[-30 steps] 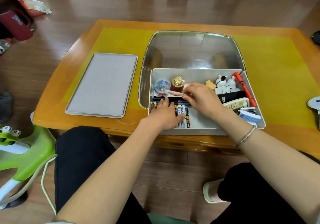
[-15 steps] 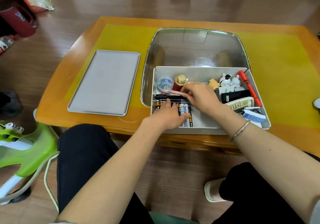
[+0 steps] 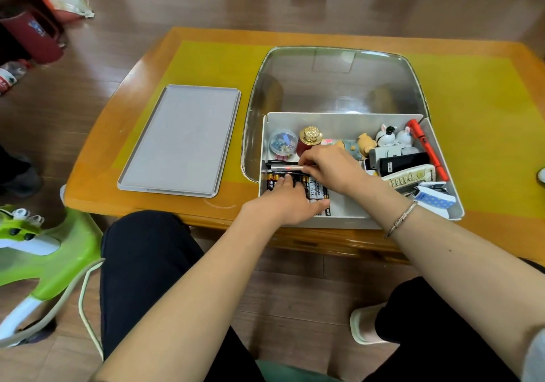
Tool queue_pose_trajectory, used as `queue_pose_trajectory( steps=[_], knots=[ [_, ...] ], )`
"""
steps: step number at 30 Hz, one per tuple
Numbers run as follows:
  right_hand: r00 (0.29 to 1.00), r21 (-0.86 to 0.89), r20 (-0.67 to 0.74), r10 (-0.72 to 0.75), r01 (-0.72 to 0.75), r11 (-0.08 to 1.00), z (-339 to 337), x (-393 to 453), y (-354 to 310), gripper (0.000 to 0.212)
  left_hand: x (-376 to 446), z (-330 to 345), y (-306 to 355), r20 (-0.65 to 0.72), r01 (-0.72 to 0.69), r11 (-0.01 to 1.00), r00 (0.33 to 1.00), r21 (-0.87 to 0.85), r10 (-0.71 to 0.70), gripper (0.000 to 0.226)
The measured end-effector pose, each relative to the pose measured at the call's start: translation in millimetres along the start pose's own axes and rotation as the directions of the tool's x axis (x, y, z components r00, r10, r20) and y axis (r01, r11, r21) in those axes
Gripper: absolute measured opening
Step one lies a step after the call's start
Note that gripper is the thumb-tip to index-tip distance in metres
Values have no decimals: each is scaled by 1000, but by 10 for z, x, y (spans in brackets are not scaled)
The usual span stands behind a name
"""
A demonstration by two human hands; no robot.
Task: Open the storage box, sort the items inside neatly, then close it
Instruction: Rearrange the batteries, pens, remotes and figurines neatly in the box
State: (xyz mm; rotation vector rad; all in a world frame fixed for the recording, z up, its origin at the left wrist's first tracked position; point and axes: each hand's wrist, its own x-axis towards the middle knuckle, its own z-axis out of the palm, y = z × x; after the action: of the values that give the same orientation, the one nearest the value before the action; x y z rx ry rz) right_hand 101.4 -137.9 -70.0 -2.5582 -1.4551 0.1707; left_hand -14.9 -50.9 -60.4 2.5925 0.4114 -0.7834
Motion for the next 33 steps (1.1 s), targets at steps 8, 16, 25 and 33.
queue_pose_trajectory(
  steps=[8,16,25,33],
  knots=[
    [995,24,-53,79,-78,997,105,60,-12,16,-7,24,-8,-73,-8,1000,997,-14,7,90],
    [992,63,-77,100,-96,993,80,21,16,16,53,16,1,-91,20,999,996,-33,-23,90],
    [944,147,-223,242,-213,966,-229,-302,251,12,30,34,2,-79,45,998,996,-49,-49,89],
    [755,108,-381,534,-537,837,-575,-742,694,13,74,24,-35,-83,-46,999,995,22,47,76]
  ],
)
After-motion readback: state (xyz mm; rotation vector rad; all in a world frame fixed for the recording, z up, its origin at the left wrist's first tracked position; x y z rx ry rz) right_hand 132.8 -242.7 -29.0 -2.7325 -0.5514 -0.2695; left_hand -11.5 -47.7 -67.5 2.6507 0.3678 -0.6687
